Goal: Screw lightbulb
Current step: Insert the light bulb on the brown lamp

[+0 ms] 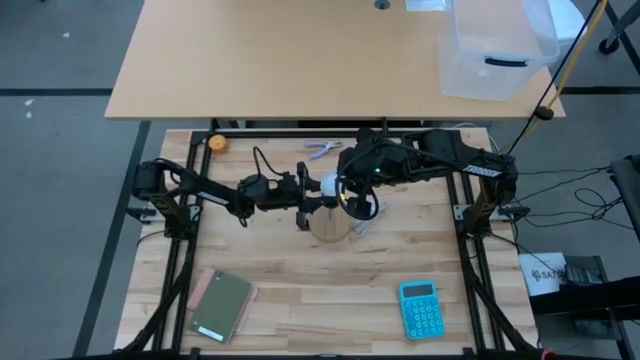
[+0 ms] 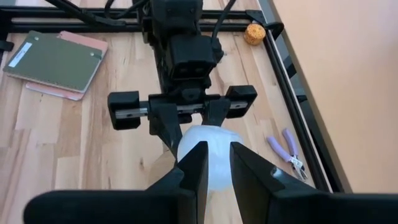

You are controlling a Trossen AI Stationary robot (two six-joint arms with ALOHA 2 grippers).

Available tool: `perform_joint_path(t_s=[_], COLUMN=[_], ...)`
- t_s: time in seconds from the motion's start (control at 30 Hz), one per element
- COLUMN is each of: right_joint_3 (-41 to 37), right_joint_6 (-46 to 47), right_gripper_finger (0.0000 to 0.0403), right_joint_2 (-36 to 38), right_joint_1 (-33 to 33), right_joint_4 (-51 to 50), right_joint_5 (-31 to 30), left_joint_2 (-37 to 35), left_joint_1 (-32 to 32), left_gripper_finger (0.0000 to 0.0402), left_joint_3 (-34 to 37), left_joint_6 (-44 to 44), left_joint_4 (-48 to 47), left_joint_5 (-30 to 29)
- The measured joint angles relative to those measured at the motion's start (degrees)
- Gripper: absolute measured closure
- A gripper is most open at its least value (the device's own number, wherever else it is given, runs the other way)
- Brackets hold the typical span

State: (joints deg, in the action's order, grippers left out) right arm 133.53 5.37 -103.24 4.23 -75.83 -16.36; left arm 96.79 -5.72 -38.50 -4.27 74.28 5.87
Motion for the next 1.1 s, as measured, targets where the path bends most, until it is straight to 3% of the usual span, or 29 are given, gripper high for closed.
perform_joint_path(t_s=[0.47, 1.1], right_joint_3=[-0.09, 0.02], right_joint_6=[0.38, 1.06], right_gripper_finger=[0.0344, 0.0344], right_joint_2=[-4.09, -4.17], right_joint_1=[-1.49, -2.78], right_joint_4=[-1.76, -2.73], right_joint_5=[-0.2, -0.07], left_joint_2=[0.0, 0.0], left_joint_1=[0.07, 0.37], left_gripper_finger=[0.0269, 0.0269], left_joint_3=[-0.02, -1.92], left_joint_6=[-0.25, 0.28], left_joint_4=[-0.18, -3.52], left_joint_5=[0.11, 0.15])
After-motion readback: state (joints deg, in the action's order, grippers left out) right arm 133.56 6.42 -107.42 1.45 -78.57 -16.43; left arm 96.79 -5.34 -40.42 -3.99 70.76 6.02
